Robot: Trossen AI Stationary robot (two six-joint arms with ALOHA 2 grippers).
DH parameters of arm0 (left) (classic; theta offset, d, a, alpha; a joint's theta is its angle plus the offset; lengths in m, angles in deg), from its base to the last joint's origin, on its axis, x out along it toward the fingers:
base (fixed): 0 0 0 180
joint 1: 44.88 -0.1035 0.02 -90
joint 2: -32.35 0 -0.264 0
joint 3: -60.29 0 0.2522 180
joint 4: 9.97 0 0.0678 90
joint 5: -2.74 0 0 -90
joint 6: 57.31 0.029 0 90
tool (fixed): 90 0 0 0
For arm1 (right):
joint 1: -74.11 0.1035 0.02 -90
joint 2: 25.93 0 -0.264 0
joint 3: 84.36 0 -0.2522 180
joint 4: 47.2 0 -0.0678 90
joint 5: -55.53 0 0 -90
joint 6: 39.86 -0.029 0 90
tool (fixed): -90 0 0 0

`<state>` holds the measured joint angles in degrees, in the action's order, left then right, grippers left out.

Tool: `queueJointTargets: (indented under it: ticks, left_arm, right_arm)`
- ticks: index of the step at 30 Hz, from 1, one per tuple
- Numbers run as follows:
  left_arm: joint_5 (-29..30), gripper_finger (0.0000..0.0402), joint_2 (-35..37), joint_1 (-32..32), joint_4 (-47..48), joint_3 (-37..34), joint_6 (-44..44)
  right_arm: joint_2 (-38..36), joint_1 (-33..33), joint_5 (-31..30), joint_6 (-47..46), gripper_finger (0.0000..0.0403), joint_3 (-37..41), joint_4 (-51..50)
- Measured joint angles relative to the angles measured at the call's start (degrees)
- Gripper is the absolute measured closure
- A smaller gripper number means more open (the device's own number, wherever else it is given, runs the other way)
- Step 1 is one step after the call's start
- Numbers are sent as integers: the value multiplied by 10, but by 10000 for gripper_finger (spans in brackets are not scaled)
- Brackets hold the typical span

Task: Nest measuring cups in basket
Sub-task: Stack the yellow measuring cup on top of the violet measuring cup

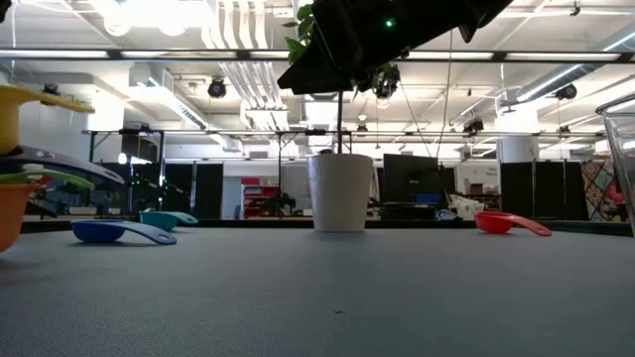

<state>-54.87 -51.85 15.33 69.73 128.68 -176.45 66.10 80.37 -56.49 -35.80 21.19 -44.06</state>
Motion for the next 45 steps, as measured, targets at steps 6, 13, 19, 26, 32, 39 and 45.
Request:
queueJointTargets:
  ticks: [6, 13, 19, 26, 32, 39, 45]
  left_arm:
    - [3, 393, 0, 13, 1, -7, -7]
    - [6, 393, 0, 29, 1, -19, -20]
    - [58, 394, 10, 51, -2, -22, -13]
    - [42, 394, 36, 53, -32, -71, -26]
    - [62, 394, 90, 58, -131, -158, -27]
    - [70, 394, 148, 56, -191, -230, -35]
    - [54, 363, 174, 56, -184, -233, -19]
  right_arm:
    - [0, 0, 0, -2, 183, 0, 0]
    - [0, 0, 0, -5, 183, 0, -3]
    - [0, 0, 0, -6, 183, 0, -2]
    - [0, 0, 0, -12, 183, 0, 1]
    - [0, 0, 0, -12, 183, 0, 1]
    - [0, 0, 0, -12, 183, 0, 1]
    - [0, 0, 0, -15, 183, 0, 1]
